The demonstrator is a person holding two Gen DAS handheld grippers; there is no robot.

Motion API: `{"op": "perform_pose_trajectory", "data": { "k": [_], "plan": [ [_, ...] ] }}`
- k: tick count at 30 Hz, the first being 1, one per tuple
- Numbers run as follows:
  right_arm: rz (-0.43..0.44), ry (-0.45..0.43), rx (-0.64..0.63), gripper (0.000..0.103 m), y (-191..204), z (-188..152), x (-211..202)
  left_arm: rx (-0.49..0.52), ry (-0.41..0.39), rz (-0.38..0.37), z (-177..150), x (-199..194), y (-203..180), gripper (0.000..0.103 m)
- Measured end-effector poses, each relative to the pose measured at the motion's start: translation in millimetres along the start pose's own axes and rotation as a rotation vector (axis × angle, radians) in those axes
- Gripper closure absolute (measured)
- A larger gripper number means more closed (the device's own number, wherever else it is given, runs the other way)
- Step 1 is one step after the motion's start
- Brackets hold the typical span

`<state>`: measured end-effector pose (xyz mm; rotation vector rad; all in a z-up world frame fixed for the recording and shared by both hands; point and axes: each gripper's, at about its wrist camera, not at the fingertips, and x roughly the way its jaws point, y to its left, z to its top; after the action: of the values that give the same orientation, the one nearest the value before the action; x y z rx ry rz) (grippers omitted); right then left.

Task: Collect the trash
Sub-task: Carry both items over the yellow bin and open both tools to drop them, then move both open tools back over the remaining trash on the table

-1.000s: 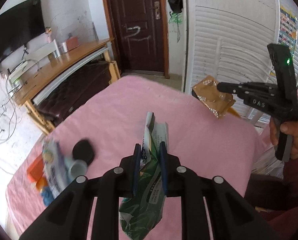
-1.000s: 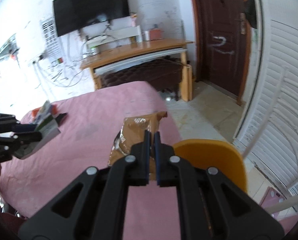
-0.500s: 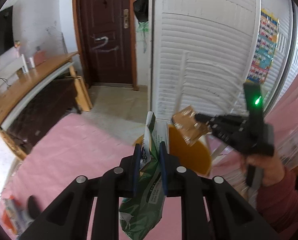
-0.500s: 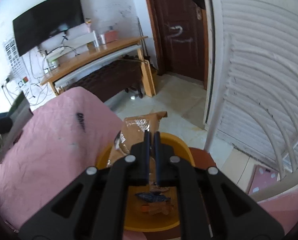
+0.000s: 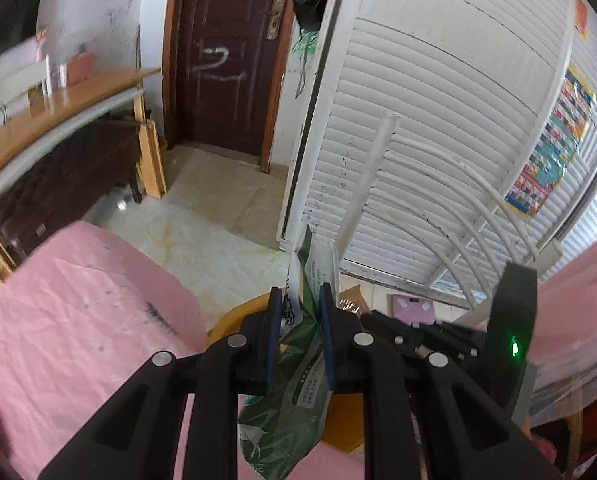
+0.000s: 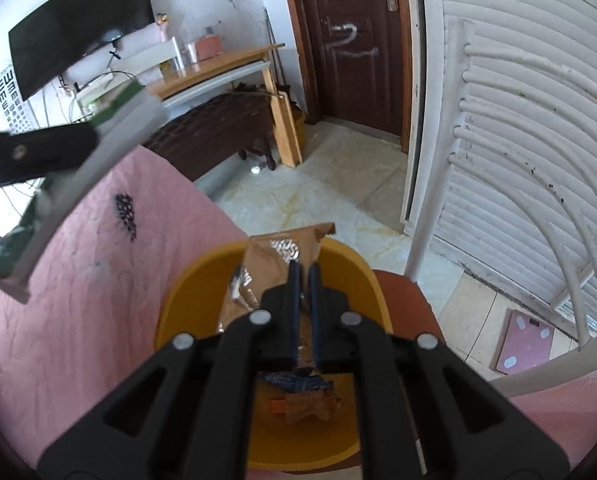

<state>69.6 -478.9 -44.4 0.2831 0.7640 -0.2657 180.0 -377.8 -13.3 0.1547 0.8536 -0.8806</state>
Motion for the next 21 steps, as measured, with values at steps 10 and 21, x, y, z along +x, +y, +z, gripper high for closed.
{"op": "perform_pose_trajectory", "data": {
  "k": [10,21],
  "plan": [
    [0.017,0.009,0.033,0.061,-6,-1,2,-0.036,0.04,0.014,0,30,2,0.077],
    [0.029,-0.013,0.035,0.05,-1,1,-4,-0.066,-0.037,0.067,-11,-13,13,0.025]
  ]
}}
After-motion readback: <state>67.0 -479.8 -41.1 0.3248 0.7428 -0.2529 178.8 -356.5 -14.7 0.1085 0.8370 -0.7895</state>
